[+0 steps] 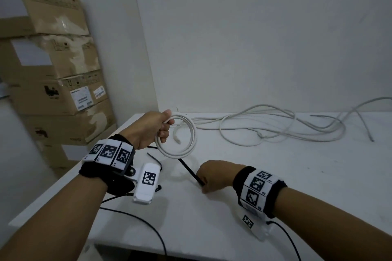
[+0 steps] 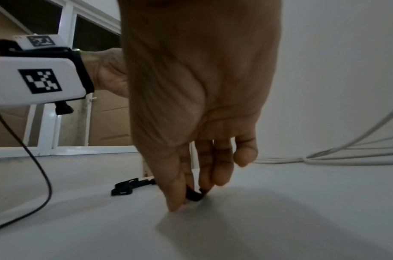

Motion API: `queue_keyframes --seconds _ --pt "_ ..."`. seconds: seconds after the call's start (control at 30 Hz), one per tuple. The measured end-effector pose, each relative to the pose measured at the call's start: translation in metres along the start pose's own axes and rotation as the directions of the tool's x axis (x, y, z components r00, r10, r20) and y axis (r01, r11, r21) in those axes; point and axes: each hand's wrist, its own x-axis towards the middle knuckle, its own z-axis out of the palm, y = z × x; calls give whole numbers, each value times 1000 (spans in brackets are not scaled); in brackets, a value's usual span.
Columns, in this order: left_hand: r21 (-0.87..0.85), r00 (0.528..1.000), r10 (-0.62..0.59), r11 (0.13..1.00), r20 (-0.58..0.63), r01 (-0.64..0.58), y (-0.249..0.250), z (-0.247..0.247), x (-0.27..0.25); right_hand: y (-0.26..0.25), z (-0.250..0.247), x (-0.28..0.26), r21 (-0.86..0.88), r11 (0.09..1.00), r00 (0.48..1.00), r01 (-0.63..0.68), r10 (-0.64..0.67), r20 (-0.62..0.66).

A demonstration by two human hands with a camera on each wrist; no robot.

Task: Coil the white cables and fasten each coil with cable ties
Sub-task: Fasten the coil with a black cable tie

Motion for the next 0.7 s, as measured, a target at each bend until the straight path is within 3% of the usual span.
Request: queue_keyframes --seconds 0.17,0.23,0.3,0.37,0.43,0.5,0.53,0.6,0.7 --pt "25 999 42 999 4 -42 12 32 11 38 -7 -24 180 970 965 -162 194 -177" --pt "44 998 60 997 -2 -60 15 44 16 59 -13 -37 334 917 896 -218 324 -303" --pt "44 997 77 996 -1 -77 18 55 21 81 -21 -52 524 823 794 -220 463 -395" --pt "37 995 96 995 3 -96 20 67 26 97 -28 -72 739 662 674 -123 603 -428" --pt "38 993 118 992 0 -118 23 79 30 109 -33 -93 880 469 546 78 718 -431" --pt "42 991 133 990 1 -133 25 91 33 113 -32 -110 913 286 474 291 786 -397" --pt "42 990 137 990 6 -138 26 98 36 112 -31 -116 914 211 478 348 798 -367" --pt "47 989 144 988 17 -144 28 112 40 105 -27 -120 930 120 559 346 770 -307" --pt "57 986 157 986 49 -160 30 132 44 90 -20 -118 971 166 736 171 634 -238"
